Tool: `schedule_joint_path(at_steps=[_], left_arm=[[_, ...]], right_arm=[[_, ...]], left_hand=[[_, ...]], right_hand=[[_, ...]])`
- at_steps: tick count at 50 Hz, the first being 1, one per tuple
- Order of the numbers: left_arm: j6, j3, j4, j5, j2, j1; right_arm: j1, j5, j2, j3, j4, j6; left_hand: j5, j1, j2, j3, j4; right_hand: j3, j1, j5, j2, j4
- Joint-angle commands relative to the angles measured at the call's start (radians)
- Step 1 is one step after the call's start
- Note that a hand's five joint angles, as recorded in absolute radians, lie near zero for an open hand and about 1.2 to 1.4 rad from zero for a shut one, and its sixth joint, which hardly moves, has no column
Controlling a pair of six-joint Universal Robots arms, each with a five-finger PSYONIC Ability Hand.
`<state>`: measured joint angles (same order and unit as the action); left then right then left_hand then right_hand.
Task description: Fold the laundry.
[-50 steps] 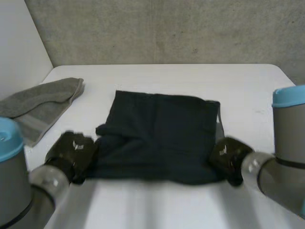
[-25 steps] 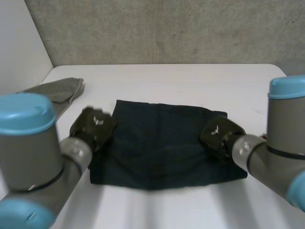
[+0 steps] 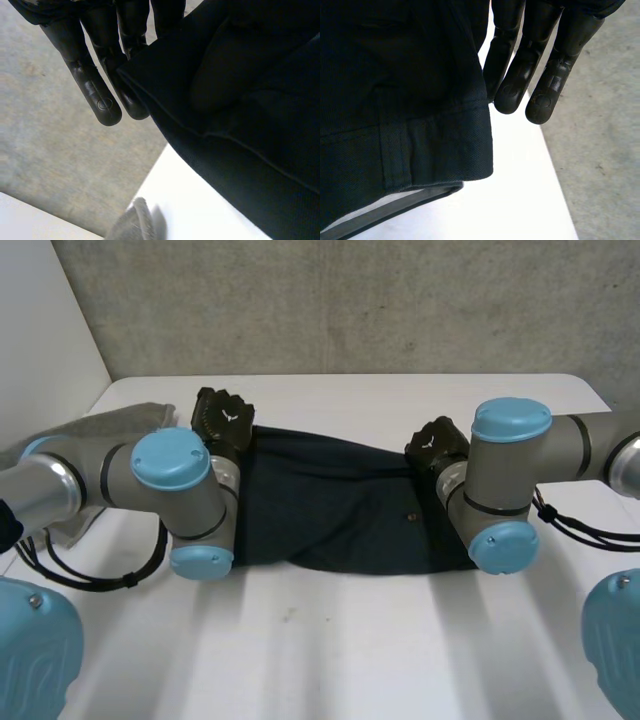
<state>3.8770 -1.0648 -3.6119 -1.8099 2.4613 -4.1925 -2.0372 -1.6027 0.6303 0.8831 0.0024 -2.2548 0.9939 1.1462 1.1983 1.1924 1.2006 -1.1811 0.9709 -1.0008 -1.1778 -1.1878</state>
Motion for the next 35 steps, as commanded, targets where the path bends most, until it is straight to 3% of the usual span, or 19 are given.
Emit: schedule_joint_path(at_steps=[1,2,3,5,12,15,22,35], left_arm=[[0.002,0.011,-0.033,0.015,0.042,0.008],[0.002,0.011,-0.033,0.014,0.045,0.009],[0.002,0.011,-0.033,0.011,0.050,0.011],[0.002,0.009,-0.033,0.011,0.050,0.011],[-0.007,0.002,-0.022,0.023,0.031,0.006],[-0.011,-0.003,0.019,0.061,-0.001,0.003],[-0.072,0.014,0.148,0.199,-0.012,-0.030],[-0.105,0.140,0.160,0.218,0.106,-0.046]], right_arm=[[-0.001,-0.022,-0.023,-0.023,-0.076,-0.011],[-0.001,-0.022,-0.023,-0.023,-0.076,-0.011],[-0.001,-0.025,-0.023,-0.023,-0.082,-0.017],[0.000,-0.025,-0.018,-0.021,-0.085,-0.026],[0.017,-0.010,0.038,-0.018,-0.053,-0.167],[0.049,0.033,0.061,-0.027,0.027,-0.222],[0.115,0.193,0.048,-0.090,0.130,-0.351],[0.166,0.213,-0.087,-0.208,0.136,-0.427]], left_hand=[[-0.452,-0.429,-0.481,-0.475,-0.484],[-0.572,-0.550,-0.602,-0.596,-0.604],[-0.800,-0.778,-0.830,-0.824,-0.832],[-0.972,-0.949,-1.002,-0.996,-1.004],[-0.994,-0.972,-1.024,-1.018,-1.026],[-0.994,-0.972,-1.024,-1.018,-1.026],[-0.964,-0.942,-0.994,-0.988,-0.996],[-0.955,-0.933,-0.985,-0.979,-0.987]], right_hand=[[0.412,-0.201,0.406,0.408,0.418],[0.415,-0.205,0.409,0.412,0.422],[0.863,-0.652,0.857,0.859,0.869],[1.007,-0.796,1.001,1.003,1.013],[1.007,-0.796,1.001,1.003,1.013],[1.007,-0.796,1.001,1.003,1.013],[0.735,-0.525,0.729,0.732,0.742],[0.676,-0.466,0.671,0.673,0.683]])
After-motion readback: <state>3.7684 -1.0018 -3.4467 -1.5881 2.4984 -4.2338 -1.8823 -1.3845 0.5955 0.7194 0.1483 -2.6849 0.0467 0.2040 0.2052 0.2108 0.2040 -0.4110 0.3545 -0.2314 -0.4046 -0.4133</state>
